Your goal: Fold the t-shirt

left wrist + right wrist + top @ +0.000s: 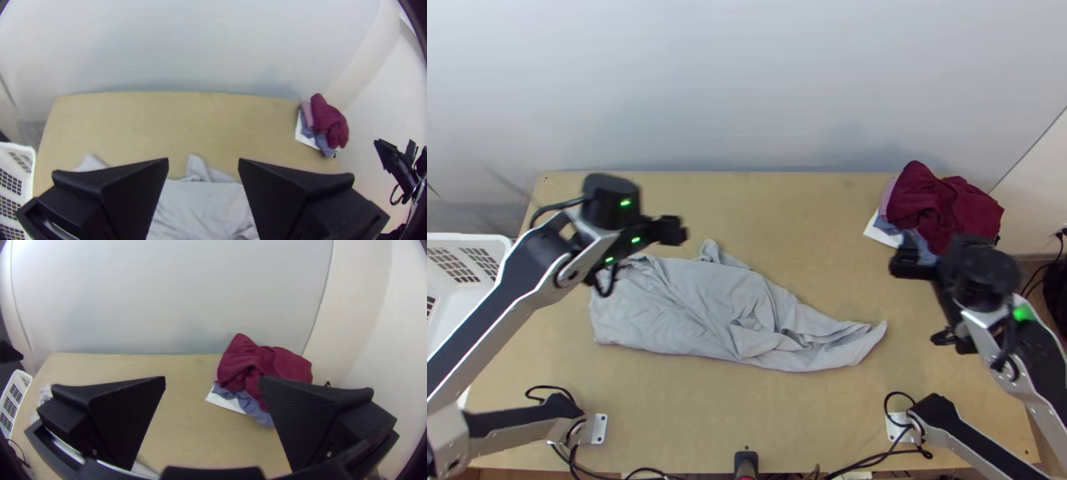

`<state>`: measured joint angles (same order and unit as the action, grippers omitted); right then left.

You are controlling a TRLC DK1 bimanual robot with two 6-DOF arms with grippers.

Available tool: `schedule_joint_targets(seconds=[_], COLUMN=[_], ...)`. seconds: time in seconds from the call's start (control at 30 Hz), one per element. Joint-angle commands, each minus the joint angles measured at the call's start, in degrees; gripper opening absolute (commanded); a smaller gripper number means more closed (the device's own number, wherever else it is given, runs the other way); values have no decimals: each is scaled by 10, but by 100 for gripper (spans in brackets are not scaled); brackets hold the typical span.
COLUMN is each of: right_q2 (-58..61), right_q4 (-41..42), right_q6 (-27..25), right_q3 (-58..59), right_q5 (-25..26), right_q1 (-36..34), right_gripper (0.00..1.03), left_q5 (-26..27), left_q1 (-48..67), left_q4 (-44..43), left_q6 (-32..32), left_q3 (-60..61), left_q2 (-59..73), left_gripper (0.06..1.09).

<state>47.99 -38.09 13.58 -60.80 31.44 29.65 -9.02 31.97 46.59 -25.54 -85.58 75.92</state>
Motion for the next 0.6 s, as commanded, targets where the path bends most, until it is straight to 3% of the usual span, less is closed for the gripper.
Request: schedule_joint_targets(seconds=[0.0, 0.27, 0.57], right_q2=[67, 106, 115], right_q4=[24, 39, 29], right_q6=[35, 116, 115], right_q3=[1, 13, 21], right_q5=[-15, -103, -106], right_q1=[63, 81, 94], right_gripper=[98, 97, 98], left_q5=[5, 58, 59], left_q1=[-131, -235, -271], left_q4=[-4, -7, -114], left_q6=[1, 20, 42], left_q3=[170, 289, 337], left_q2=[-98, -121, -28], left_gripper=[84, 84, 84])
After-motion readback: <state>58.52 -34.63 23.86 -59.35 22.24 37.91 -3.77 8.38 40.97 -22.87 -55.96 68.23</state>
